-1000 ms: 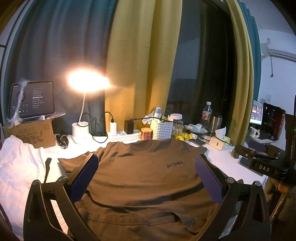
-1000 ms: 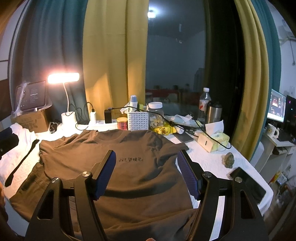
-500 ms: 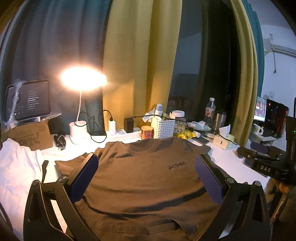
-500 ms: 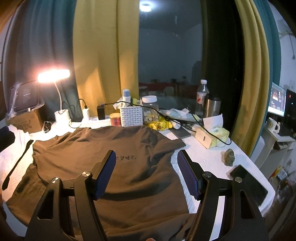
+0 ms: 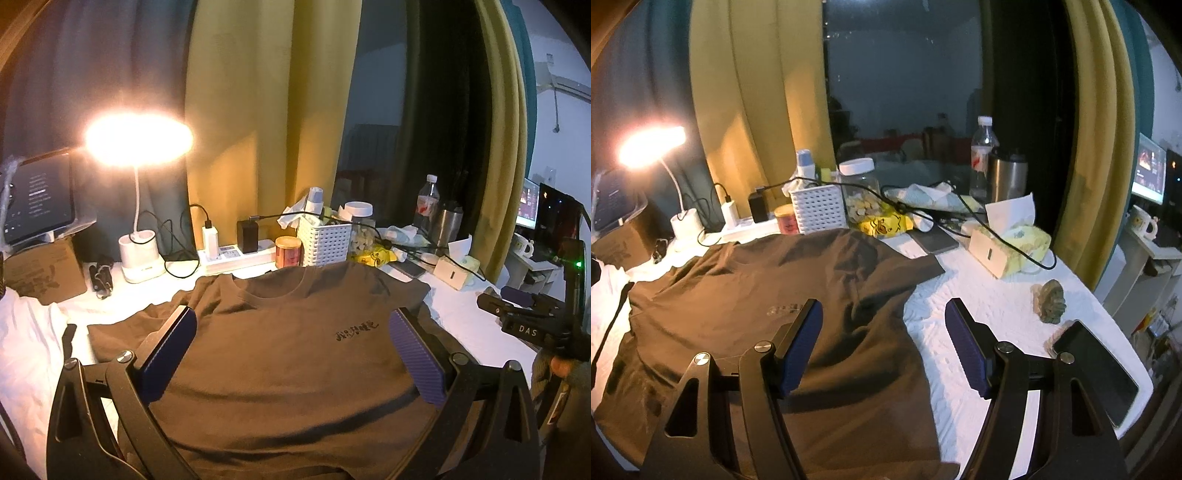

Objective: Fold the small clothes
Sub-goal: 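Move the right tool to the brown shirt's side edge and grasp it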

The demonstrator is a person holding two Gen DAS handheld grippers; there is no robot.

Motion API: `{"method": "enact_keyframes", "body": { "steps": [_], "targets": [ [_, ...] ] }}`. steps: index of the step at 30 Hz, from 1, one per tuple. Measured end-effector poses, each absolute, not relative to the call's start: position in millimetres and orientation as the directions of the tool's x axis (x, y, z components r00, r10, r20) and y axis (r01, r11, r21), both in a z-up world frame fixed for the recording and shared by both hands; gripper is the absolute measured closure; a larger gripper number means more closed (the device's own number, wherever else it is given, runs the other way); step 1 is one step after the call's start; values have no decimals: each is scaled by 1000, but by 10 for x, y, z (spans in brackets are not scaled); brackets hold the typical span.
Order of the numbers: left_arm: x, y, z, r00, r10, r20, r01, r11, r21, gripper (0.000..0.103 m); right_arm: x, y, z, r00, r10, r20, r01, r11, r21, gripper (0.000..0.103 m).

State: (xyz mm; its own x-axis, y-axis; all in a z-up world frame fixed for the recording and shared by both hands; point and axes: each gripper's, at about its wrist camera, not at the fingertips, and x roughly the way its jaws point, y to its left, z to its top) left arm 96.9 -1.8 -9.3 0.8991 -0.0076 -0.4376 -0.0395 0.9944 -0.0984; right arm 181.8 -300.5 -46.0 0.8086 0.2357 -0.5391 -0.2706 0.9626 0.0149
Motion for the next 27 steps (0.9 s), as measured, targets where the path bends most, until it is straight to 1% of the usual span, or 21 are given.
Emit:
{"method": "enact_keyframes", "body": {
  "steps": [18,20,27],
  "targets": [
    [1807,-25,-410,840,-13,-542,-52,993,-105,1,2889,-3206,-837,723,254,-642,-278,958,66,31],
    [1888,-11,-450,833,-12,-553,-56,993,-106,1,3001,-3212,-866,717,250,-651,-276,959,64,33],
    [2140,68,-585,807,4,-591,-87,990,-113,1,3344,-3194,-1032,679,263,-686,-287,954,83,34]
  ]
}}
